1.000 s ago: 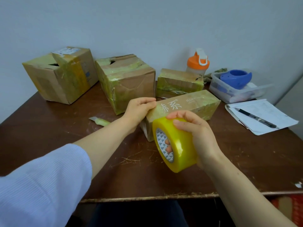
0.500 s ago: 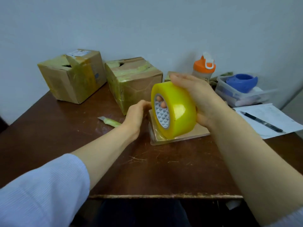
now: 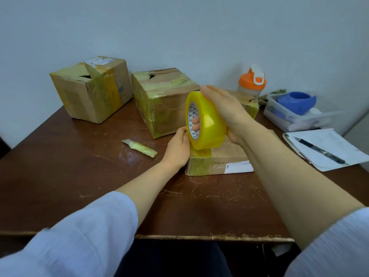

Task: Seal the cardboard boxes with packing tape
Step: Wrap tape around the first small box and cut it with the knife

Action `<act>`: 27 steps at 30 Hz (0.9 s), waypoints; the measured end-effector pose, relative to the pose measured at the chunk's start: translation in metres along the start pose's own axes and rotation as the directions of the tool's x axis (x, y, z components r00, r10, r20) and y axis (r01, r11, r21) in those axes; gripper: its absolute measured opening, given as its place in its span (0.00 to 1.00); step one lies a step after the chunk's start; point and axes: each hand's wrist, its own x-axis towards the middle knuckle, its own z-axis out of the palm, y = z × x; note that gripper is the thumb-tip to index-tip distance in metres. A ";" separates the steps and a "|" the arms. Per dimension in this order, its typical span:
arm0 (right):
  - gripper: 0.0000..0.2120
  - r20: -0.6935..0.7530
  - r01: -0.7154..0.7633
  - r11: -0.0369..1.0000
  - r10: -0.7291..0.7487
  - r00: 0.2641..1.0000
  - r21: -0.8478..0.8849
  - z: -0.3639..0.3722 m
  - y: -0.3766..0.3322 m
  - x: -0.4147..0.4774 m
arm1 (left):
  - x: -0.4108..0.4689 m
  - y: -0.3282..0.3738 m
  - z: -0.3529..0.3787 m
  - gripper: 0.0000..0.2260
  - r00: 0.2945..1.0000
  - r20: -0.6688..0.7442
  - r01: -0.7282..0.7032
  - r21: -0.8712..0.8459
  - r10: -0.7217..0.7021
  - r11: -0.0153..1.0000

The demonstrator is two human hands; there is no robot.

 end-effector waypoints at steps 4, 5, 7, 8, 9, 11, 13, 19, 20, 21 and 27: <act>0.20 -0.047 -0.003 0.999 0.005 0.999 0.035 0.006 -0.001 -0.004 | -0.001 0.000 -0.001 0.16 1.000 0.000 -0.012 0.035 0.012 0.999; 0.21 -0.054 -0.005 1.000 0.006 0.999 0.016 0.009 -0.001 -0.007 | -0.002 -0.001 0.000 0.16 1.000 0.006 -0.018 0.028 0.018 0.999; 0.23 -0.067 -0.006 1.000 0.005 0.998 -0.018 0.011 -0.003 -0.014 | -0.003 -0.002 0.001 0.16 1.000 -0.002 -0.028 0.011 0.028 1.000; 0.22 -0.066 -0.009 1.000 0.007 0.998 -0.018 0.011 -0.006 -0.019 | -0.004 -0.002 0.002 0.16 1.000 -0.006 -0.023 0.002 0.023 1.000; 0.20 -0.058 -0.013 1.000 0.013 0.998 0.000 0.009 -0.009 -0.024 | -0.002 -0.002 0.002 0.16 1.000 -0.004 -0.007 -0.019 0.007 1.000; 0.14 -0.032 -0.023 0.999 0.024 0.999 0.025 0.005 -0.014 -0.037 | 0.000 -0.001 0.002 0.15 0.999 -0.001 0.032 -0.089 -0.032 0.996; 0.09 -0.012 -0.040 0.998 0.039 0.999 -0.038 0.001 -0.010 -0.051 | -0.001 0.001 0.003 0.14 0.999 -0.002 0.044 -0.108 -0.045 0.993; 0.08 0.059 -0.135 0.987 0.140 0.988 -0.082 -0.007 0.017 -0.086 | -0.002 0.005 0.003 0.17 0.998 -0.042 0.053 -0.020 -0.054 0.998; 0.08 0.056 -0.145 0.986 0.149 0.987 -0.080 -0.008 0.022 -0.088 | -0.002 0.006 0.003 0.16 0.998 -0.044 0.049 -0.015 -0.049 0.999; 0.08 0.051 -0.155 0.984 0.160 0.986 -0.083 -0.009 0.026 -0.089 | -0.002 0.006 0.004 0.17 0.998 -0.050 0.048 -0.012 -0.049 0.999; 0.09 0.039 -0.251 0.966 0.254 0.966 -0.065 -0.012 0.050 -0.092 | -0.001 0.006 0.005 0.16 0.996 -0.072 0.048 -0.074 -0.054 0.996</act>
